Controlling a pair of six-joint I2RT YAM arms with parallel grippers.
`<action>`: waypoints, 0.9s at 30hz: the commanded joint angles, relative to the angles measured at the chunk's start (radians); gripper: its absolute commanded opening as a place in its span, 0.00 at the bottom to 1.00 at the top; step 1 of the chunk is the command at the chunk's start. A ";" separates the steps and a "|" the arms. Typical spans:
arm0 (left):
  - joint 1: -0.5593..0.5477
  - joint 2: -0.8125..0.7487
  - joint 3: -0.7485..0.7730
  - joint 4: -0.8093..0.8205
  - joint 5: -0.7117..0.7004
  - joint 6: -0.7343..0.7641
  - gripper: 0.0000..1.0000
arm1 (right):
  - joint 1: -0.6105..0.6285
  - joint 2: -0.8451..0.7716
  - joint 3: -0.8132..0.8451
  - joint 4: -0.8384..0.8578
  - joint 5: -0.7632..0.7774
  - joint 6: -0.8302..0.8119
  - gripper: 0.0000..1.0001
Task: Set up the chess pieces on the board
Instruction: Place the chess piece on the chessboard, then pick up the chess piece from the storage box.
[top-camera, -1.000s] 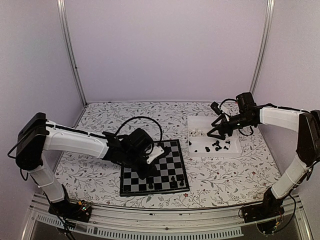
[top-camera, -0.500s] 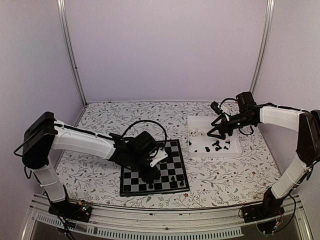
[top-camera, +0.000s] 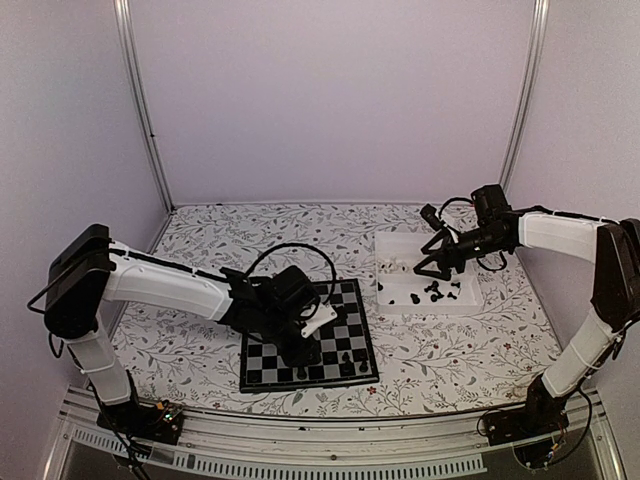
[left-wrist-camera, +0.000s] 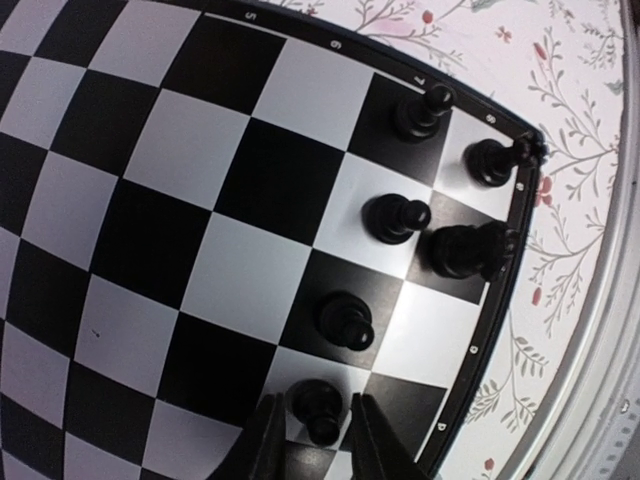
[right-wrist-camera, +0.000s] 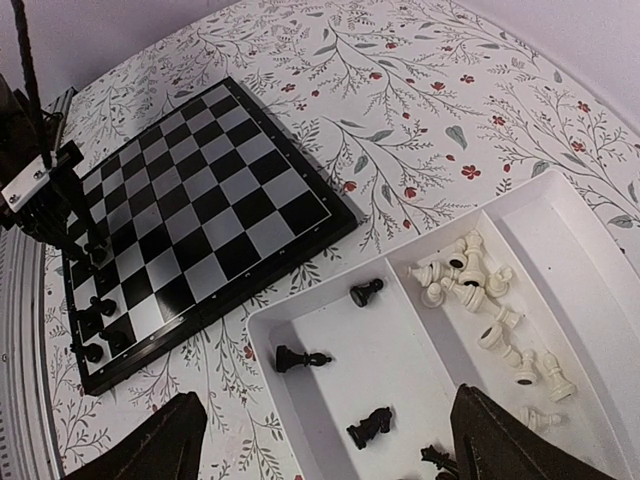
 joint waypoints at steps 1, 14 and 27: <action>-0.014 -0.028 0.013 0.005 -0.037 0.000 0.28 | 0.004 0.009 0.033 -0.022 -0.024 -0.009 0.88; -0.008 -0.155 0.092 0.002 -0.332 0.077 0.34 | 0.004 0.008 0.086 -0.068 0.168 -0.002 0.80; 0.035 -0.330 0.017 0.346 -0.494 0.188 0.79 | 0.001 0.132 0.075 -0.172 0.462 0.004 0.46</action>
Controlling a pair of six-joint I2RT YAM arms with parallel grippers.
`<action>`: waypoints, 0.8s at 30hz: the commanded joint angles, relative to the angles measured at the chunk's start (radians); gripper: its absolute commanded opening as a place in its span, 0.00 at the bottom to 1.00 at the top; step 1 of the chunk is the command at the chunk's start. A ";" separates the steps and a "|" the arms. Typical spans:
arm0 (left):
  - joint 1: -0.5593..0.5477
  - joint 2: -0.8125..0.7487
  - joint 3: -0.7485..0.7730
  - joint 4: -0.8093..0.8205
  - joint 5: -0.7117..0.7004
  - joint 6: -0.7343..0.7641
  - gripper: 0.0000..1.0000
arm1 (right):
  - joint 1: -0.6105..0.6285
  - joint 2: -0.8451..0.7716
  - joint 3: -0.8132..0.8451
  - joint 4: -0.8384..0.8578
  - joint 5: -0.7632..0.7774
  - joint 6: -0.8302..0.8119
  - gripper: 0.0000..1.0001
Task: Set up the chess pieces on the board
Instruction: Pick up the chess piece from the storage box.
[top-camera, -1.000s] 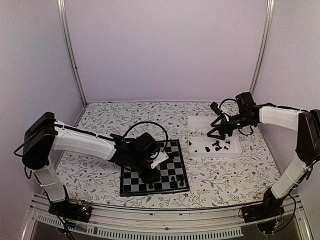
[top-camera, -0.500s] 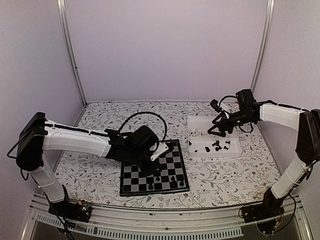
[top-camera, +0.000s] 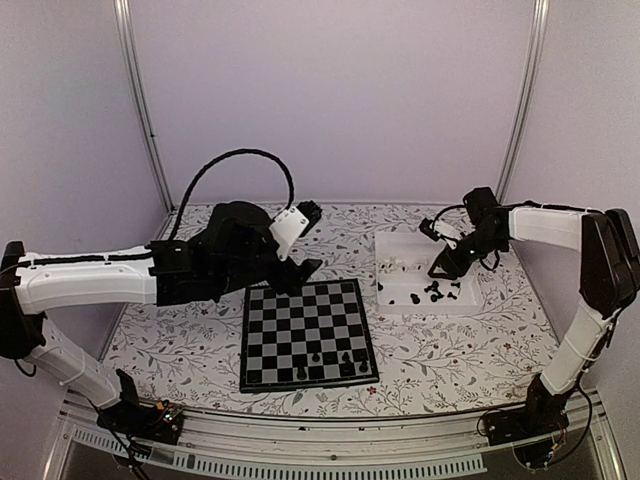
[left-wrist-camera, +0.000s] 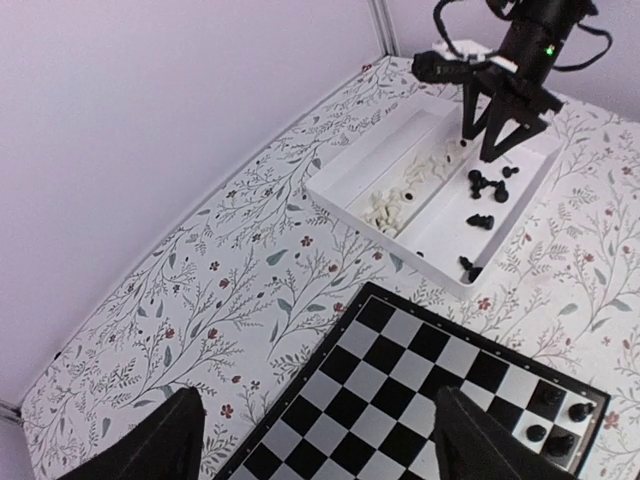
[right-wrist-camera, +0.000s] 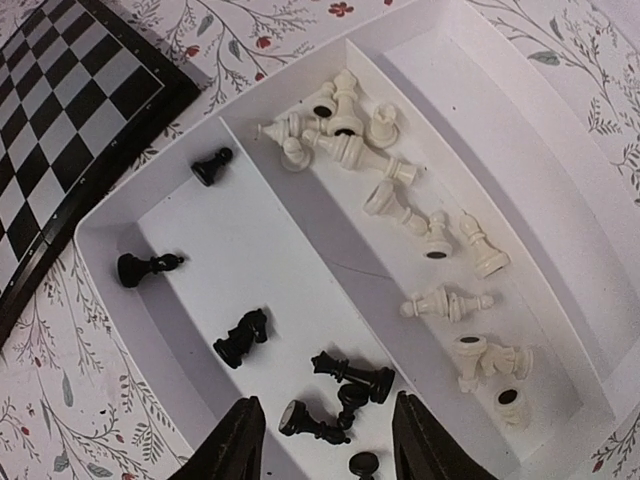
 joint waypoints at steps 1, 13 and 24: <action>0.030 0.062 0.031 0.091 0.094 0.010 0.77 | 0.001 0.047 -0.015 -0.038 0.109 0.014 0.45; 0.080 0.295 0.221 -0.045 0.336 -0.094 0.62 | -0.009 0.134 0.017 -0.071 0.118 -0.018 0.36; 0.095 0.358 0.265 -0.053 0.377 -0.096 0.62 | -0.009 0.197 0.050 -0.055 0.123 -0.036 0.37</action>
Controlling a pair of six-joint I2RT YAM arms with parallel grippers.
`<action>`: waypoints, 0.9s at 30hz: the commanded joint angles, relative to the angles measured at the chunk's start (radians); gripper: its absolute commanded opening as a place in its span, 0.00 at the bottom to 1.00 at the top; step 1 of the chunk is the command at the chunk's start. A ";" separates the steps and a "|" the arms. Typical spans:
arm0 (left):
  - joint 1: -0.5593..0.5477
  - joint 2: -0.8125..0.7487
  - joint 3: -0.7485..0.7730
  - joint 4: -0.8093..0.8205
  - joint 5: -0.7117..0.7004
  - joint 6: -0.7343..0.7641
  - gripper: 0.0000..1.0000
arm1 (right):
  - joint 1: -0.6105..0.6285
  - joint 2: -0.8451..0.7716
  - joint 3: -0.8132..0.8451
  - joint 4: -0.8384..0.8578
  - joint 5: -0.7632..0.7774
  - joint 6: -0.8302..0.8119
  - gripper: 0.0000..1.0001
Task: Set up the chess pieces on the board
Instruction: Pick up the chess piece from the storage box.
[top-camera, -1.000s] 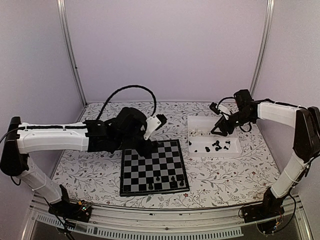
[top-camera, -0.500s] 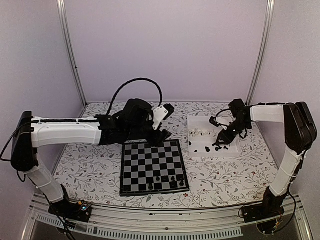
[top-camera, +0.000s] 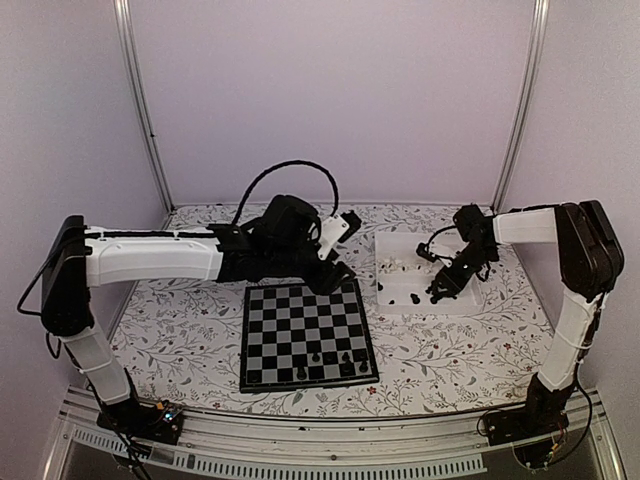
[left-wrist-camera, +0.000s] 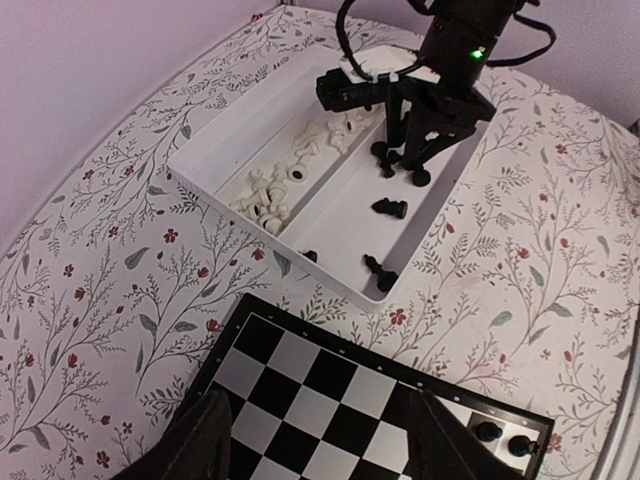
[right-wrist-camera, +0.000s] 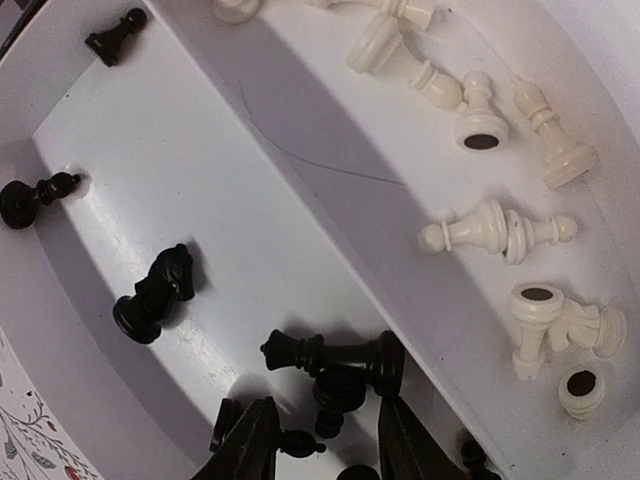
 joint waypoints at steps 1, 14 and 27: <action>0.013 0.020 0.021 -0.013 0.035 -0.018 0.62 | -0.006 0.034 0.039 0.005 -0.010 -0.004 0.38; 0.013 0.009 -0.020 0.013 0.080 -0.050 0.61 | 0.034 0.025 0.101 -0.129 -0.260 -0.020 0.39; 0.013 -0.062 -0.099 0.023 0.058 -0.065 0.59 | 0.058 -0.021 0.215 -0.283 -0.116 -0.382 0.35</action>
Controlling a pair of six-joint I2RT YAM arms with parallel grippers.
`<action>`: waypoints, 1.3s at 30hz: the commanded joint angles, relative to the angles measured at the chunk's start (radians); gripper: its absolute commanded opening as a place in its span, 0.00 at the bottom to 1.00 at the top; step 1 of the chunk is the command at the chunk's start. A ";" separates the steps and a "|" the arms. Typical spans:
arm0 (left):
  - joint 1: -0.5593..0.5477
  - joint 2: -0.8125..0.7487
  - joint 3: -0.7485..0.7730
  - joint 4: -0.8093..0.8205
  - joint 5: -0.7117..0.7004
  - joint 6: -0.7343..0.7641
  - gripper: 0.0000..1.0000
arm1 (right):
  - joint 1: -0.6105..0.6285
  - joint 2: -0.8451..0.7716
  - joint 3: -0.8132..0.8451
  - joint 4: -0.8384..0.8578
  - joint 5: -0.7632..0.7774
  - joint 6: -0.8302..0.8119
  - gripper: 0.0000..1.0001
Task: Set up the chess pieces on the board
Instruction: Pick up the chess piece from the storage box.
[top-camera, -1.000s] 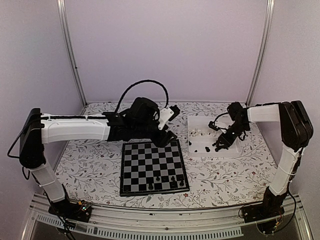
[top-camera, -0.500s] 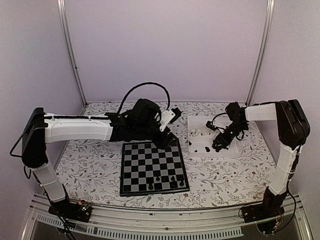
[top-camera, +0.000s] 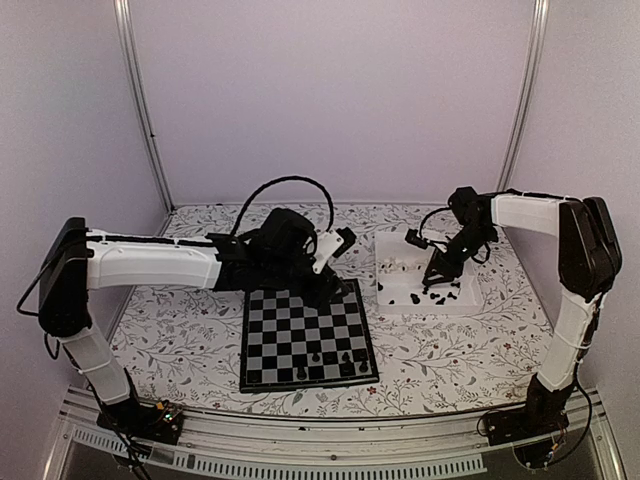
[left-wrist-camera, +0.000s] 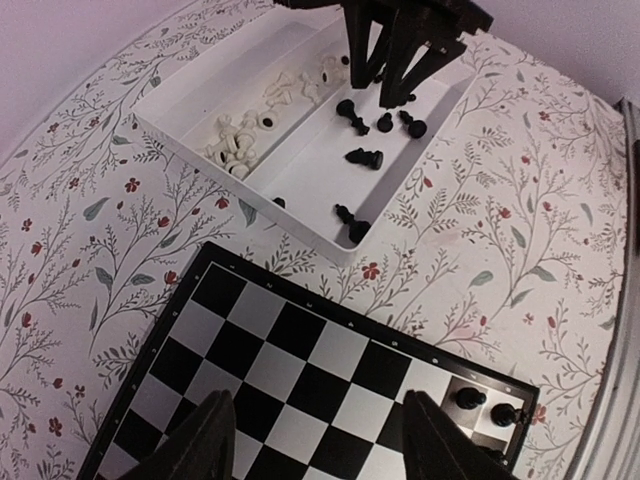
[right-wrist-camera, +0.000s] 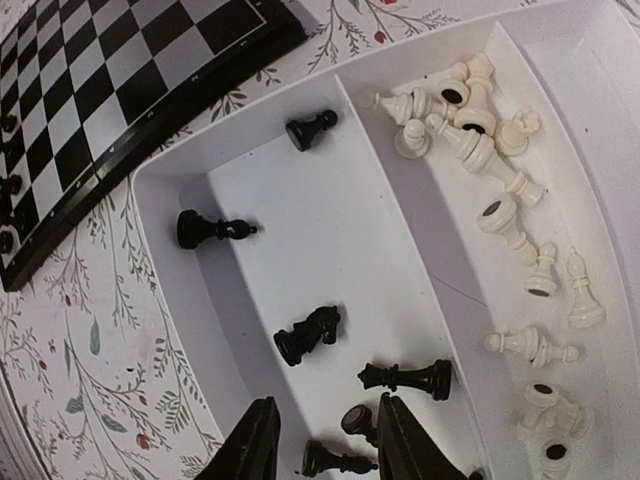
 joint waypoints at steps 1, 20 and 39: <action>0.012 -0.064 -0.028 0.020 -0.015 -0.011 0.59 | 0.034 -0.039 0.028 -0.058 0.134 -0.250 0.34; 0.011 -0.156 -0.136 0.044 -0.055 -0.062 0.59 | 0.152 0.009 -0.046 0.121 0.522 -0.693 0.28; 0.012 -0.143 -0.133 0.043 -0.057 -0.079 0.59 | 0.164 0.077 -0.046 0.140 0.551 -0.738 0.29</action>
